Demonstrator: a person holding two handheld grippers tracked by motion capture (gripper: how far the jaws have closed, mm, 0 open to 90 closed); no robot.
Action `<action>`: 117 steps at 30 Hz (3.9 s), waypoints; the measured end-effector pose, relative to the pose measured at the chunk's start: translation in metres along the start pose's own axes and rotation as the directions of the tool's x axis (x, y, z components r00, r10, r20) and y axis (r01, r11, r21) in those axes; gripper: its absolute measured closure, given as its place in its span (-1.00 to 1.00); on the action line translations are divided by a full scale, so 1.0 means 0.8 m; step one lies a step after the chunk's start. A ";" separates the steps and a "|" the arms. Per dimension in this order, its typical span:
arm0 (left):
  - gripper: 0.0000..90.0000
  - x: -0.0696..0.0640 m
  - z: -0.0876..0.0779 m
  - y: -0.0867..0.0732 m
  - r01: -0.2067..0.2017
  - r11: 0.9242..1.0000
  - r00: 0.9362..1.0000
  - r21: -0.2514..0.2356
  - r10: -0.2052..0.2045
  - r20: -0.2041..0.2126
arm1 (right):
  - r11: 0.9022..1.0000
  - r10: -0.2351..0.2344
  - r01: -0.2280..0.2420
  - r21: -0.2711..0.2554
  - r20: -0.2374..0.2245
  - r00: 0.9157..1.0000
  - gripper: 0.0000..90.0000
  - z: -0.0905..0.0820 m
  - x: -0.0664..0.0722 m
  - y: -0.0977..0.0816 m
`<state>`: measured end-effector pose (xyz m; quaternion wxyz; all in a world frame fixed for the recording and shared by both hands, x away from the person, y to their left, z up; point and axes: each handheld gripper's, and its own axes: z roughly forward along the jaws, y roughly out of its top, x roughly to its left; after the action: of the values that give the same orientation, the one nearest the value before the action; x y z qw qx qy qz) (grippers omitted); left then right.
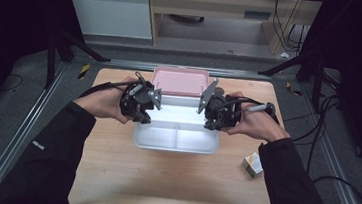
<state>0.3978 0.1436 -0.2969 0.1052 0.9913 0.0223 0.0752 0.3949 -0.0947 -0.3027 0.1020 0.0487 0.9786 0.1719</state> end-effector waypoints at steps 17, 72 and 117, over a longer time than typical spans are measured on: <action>0.95 -0.075 0.055 -0.024 -0.001 1.000 0.997 0.023 -0.001 0.078 | 0.999 0.026 -0.028 -0.023 -0.082 0.996 0.95 0.049 0.083 -0.023; -0.03 -0.074 0.149 -0.146 0.480 0.840 0.867 -0.254 -0.498 -0.006 | 0.847 0.493 -0.433 -0.310 0.149 0.857 -0.31 0.115 0.059 -0.125; -0.21 -0.049 0.144 -0.202 0.643 0.674 0.684 -0.363 -0.719 -0.122 | 0.666 0.733 -0.745 -0.045 0.224 0.642 -0.51 0.130 0.050 -0.257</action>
<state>0.3722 0.2758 -0.4483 0.2665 0.8645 0.3953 0.1590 0.3657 -0.2482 -0.4771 0.1308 0.4651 0.8595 0.1666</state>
